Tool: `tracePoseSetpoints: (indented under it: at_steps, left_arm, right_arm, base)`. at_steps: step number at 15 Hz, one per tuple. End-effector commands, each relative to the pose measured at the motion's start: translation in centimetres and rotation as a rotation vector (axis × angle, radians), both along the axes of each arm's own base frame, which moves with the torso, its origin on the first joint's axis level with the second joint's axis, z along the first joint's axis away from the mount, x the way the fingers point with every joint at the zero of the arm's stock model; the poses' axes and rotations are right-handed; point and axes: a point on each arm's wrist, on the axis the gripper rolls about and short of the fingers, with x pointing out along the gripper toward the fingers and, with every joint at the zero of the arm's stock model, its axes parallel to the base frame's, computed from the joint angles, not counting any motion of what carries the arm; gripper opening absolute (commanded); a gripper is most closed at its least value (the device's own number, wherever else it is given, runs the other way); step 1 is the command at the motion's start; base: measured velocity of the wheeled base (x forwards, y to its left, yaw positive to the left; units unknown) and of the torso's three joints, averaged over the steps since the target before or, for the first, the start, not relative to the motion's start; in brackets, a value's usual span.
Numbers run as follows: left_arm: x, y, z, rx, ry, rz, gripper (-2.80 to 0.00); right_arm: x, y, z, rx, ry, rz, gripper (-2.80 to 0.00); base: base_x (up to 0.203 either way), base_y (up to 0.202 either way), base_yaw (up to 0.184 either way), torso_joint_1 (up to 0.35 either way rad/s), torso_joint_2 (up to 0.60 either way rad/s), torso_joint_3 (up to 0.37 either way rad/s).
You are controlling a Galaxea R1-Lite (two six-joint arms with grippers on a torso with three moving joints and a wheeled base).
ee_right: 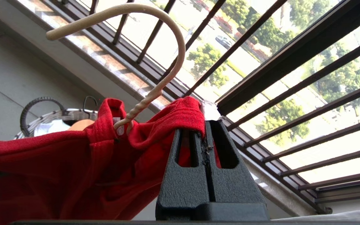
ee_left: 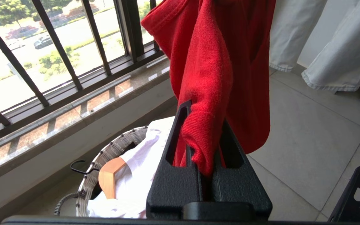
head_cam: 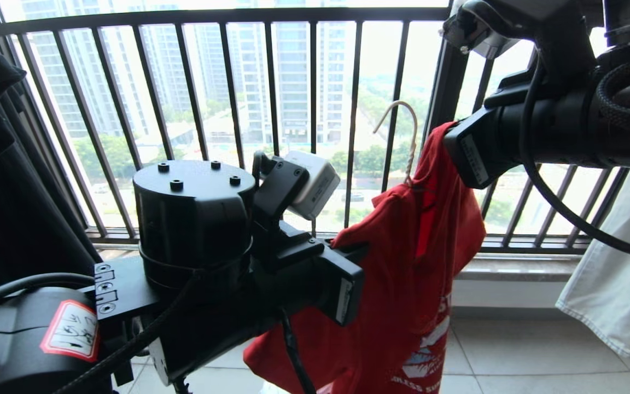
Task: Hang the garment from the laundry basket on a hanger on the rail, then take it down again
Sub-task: Hang the clothes on the clothes rack
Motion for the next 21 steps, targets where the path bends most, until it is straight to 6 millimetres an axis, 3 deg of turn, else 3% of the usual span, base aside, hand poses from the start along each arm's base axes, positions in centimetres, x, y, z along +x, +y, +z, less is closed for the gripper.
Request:
tracePoseSetpoints:
  at_steps: [1, 5, 11, 21]
  left_arm:
    - [0.2, -0.2, 0.0, -0.022, -0.001, 0.011, -2.80]
    - [0.6, -1.0, 0.4, -0.099, -0.059, 0.075, -2.80]
    - [-0.7, -2.4, 0.1, -0.123, -0.070, 0.057, -2.80]
    - [-1.2, -2.4, 1.8, -0.262, -0.159, 0.122, -2.80]
  right_arm:
    - [-0.6, 0.6, -0.3, -0.015, -0.001, 0.030, -2.80]
    - [-0.9, 0.7, -0.1, -0.014, -0.019, 0.016, -2.80]
    - [-0.3, 1.3, 1.4, 0.064, -0.149, 0.015, -2.80]
    - [0.0, 1.4, 1.7, 0.067, -0.176, -0.035, -2.80]
  base:
    - [0.000, 0.000, 0.000, 0.000, 0.00, 0.000]
    - [0.000, 0.000, 0.000, 0.000, 0.00, 0.000]
    - [0.000, 0.000, 0.000, 0.000, 0.00, 0.000]
    - [0.000, 0.000, 0.000, 0.000, 0.00, 0.000]
